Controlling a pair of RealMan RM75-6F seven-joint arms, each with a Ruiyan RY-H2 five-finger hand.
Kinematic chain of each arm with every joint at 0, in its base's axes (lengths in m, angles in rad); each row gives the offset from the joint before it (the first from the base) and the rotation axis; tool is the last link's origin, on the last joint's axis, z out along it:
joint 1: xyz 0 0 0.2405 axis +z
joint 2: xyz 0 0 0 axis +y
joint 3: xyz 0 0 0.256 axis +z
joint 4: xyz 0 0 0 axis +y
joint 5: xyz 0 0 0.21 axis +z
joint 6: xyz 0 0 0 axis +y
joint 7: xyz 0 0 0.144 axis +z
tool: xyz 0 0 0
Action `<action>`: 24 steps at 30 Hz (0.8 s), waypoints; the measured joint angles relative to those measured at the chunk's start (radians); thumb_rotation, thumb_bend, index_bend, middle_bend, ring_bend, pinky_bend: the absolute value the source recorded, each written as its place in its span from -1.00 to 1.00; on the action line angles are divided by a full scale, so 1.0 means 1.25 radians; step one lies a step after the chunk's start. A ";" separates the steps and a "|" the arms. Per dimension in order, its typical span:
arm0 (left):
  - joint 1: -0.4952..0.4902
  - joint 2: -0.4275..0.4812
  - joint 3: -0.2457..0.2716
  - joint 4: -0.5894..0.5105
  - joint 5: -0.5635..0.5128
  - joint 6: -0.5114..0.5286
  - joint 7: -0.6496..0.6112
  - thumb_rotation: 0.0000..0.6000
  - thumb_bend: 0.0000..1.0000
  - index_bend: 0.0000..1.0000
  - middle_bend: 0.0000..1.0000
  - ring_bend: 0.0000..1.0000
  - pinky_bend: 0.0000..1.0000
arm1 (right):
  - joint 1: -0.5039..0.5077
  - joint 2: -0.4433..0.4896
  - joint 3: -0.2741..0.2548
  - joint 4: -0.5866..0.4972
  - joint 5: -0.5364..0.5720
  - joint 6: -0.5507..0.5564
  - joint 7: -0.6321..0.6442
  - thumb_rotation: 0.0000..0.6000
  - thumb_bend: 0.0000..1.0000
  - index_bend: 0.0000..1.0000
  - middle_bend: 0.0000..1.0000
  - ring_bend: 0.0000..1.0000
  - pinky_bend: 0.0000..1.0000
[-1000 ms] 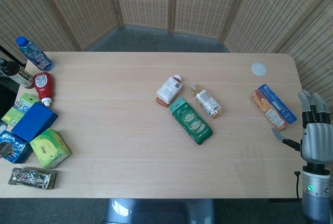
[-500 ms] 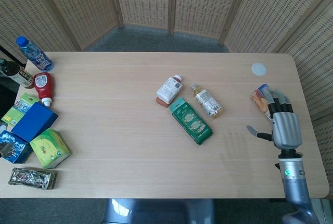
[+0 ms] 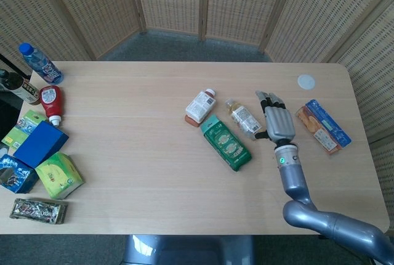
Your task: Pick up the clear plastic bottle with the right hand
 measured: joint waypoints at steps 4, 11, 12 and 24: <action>-0.002 -0.002 -0.001 0.004 -0.005 -0.005 0.000 1.00 -1.00 -1.00 -1.00 -1.00 -1.00 | 0.061 -0.043 0.012 0.057 0.108 -0.018 -0.069 0.83 -1.00 -1.00 -1.00 -1.00 -1.00; -0.004 -0.005 -0.004 0.010 -0.014 -0.011 -0.001 1.00 -1.00 -1.00 -1.00 -1.00 -1.00 | 0.132 -0.115 0.025 0.190 0.278 -0.047 -0.151 0.83 -1.00 -1.00 -1.00 -1.00 -1.00; -0.005 -0.005 -0.004 0.010 -0.014 -0.012 -0.001 1.00 -1.00 -1.00 -1.00 -1.00 -1.00 | 0.142 -0.128 0.025 0.216 0.299 -0.052 -0.161 0.84 -1.00 -1.00 -1.00 -1.00 -1.00; -0.011 -0.016 -0.001 0.019 -0.018 -0.024 0.012 1.00 -1.00 -1.00 -1.00 -1.00 -1.00 | 0.186 -0.214 0.028 0.338 0.389 -0.071 -0.186 0.84 -1.00 -1.00 -1.00 -1.00 -1.00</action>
